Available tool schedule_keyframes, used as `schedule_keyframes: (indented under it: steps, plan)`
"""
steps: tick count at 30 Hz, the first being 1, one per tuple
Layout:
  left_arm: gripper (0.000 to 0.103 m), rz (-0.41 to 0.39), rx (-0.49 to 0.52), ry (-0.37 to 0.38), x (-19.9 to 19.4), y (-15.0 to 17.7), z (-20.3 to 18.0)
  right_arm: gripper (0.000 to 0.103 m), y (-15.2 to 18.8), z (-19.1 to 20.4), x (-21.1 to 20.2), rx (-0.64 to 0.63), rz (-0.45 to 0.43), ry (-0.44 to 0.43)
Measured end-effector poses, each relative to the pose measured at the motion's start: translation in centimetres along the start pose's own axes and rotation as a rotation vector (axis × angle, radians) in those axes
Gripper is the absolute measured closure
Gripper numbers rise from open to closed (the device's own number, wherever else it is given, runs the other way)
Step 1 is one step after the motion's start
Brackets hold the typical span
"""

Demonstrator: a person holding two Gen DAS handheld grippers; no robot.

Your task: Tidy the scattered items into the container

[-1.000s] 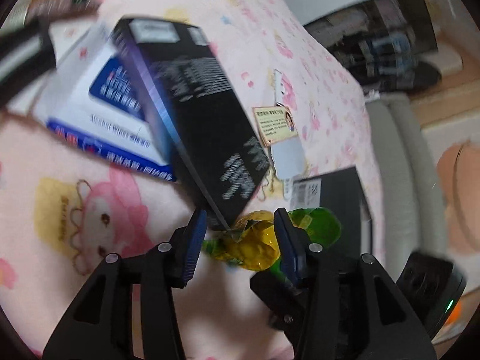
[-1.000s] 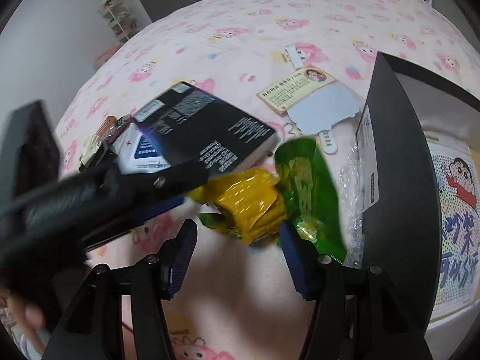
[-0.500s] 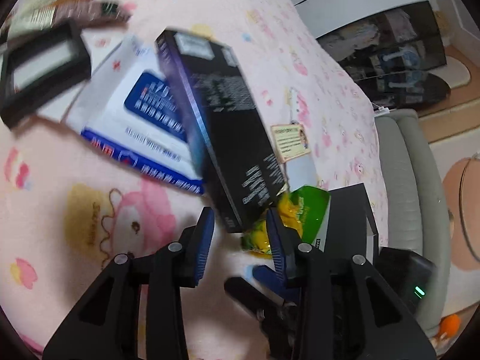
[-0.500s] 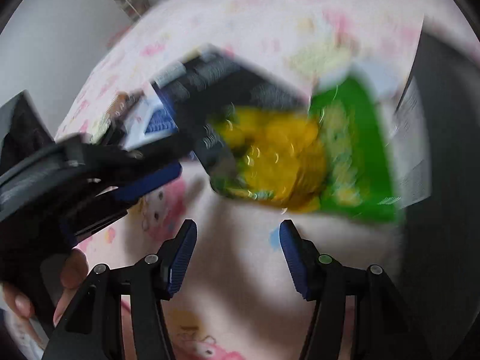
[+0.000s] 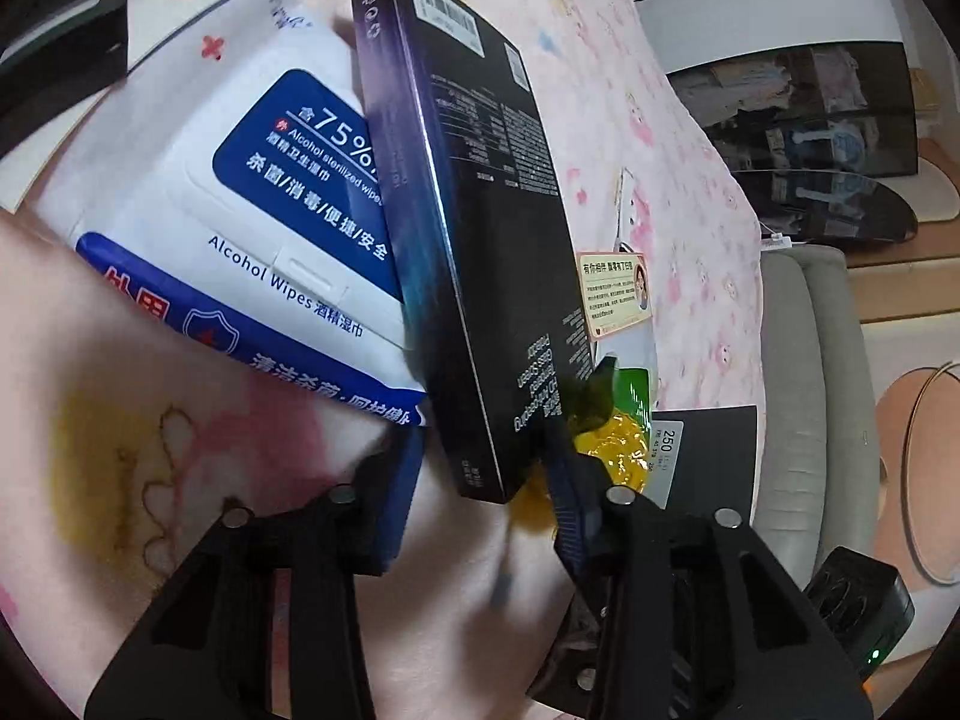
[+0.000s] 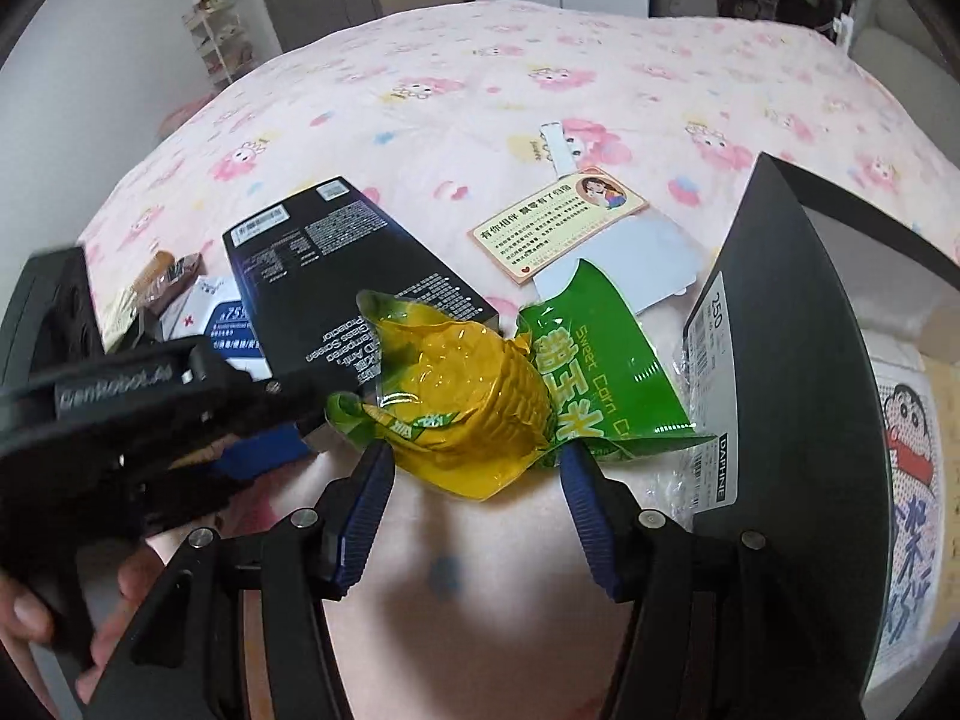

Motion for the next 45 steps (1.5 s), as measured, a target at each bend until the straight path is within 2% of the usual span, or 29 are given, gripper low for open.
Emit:
schedule_keyframes:
  steps: [7,12,16,19,21,23,28,33,35,37,41,45]
  plan:
    - [0.076,-0.057,0.040,-0.016,-3.1,1.2,-0.5,0.048,0.3,0.1,-0.7,-0.008,0.014,-0.014]
    - [0.076,-0.078,0.079,-0.059,-6.3,3.5,-0.2,0.048,0.8,0.5,-2.5,-0.047,-0.027,-0.002]
    - [0.074,-0.041,0.017,-0.094,-7.8,6.2,2.0,0.049,1.2,0.5,-4.2,-0.058,-0.057,-0.021]
    - [0.070,-0.053,0.016,-0.137,-8.6,7.0,2.0,0.049,1.4,0.7,-4.9,-0.062,-0.067,-0.034]
    - [0.061,-0.085,0.043,-0.162,-9.4,7.1,1.4,0.049,1.5,0.8,-4.7,-0.054,-0.064,-0.043]
    - [0.058,-0.092,0.048,-0.171,-9.8,6.1,1.1,0.049,1.6,0.8,-4.4,-0.042,-0.058,-0.052]
    - [0.054,-0.099,0.113,-0.298,-10.2,1.7,1.0,0.049,1.8,0.8,-3.5,-0.013,-0.042,-0.074]
    - [0.050,-0.096,0.084,-0.226,-9.1,1.2,2.9,0.049,2.1,0.9,-2.6,0.017,-0.026,-0.096]
    - [0.051,-0.109,0.095,-0.239,-9.0,1.1,3.0,0.049,2.1,0.8,-2.1,0.032,-0.018,-0.102]
    - [0.056,-0.111,0.084,-0.261,-8.2,0.9,2.8,0.049,2.1,0.6,-1.2,0.054,0.001,-0.107]
    - [0.060,-0.065,0.057,-0.235,-7.3,0.8,3.5,0.049,2.7,0.9,1.2,0.069,0.088,-0.171]
    - [0.062,-0.112,0.063,-0.206,-7.8,0.2,3.2,0.049,3.3,1.8,1.1,0.067,0.107,-0.248]
Point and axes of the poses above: each gripper's, at about its wrist camera, not at the fingertips, and x roughly the way its jaws point, z to its left, y to its underside, the point moved 3 cm from there along x, roughly the way its jaws point, and after that the axes turned 2 degrees about y, right-handed, at the moved point
